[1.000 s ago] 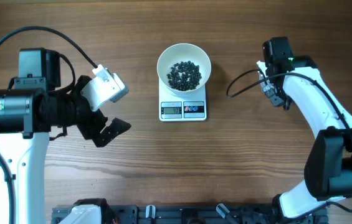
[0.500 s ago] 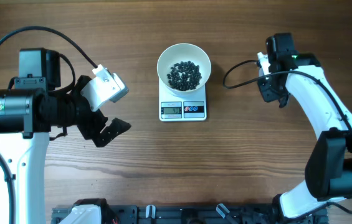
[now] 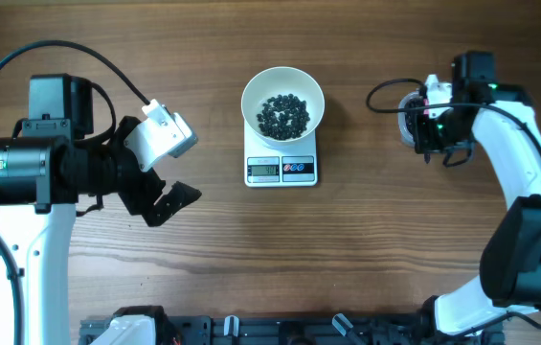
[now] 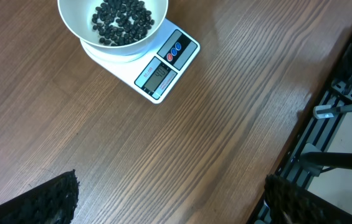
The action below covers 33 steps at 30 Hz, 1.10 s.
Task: Scoop item into bowl and weigh 150g on scale
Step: 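Dip the pink scoop into the black beans a third time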
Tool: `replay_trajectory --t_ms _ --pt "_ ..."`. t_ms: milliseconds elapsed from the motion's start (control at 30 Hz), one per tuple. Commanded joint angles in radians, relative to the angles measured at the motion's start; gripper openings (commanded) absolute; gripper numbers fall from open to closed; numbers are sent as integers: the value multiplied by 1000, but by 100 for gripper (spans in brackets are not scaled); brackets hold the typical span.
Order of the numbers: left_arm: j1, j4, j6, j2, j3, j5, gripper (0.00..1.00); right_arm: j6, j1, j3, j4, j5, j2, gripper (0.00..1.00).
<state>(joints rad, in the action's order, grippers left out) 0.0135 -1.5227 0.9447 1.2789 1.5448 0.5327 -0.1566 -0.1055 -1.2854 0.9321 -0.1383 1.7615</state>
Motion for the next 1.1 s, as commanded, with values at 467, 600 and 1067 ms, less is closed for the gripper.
replay_trajectory --t_ms 467,600,1067 --pt "5 -1 10 -12 14 7 100 55 -206 31 23 -389 32 4" --pt "5 -1 9 -12 14 7 100 83 -225 31 23 -433 33 4" --pt "5 -1 10 -12 14 7 100 112 -268 84 1 -505 48 4"
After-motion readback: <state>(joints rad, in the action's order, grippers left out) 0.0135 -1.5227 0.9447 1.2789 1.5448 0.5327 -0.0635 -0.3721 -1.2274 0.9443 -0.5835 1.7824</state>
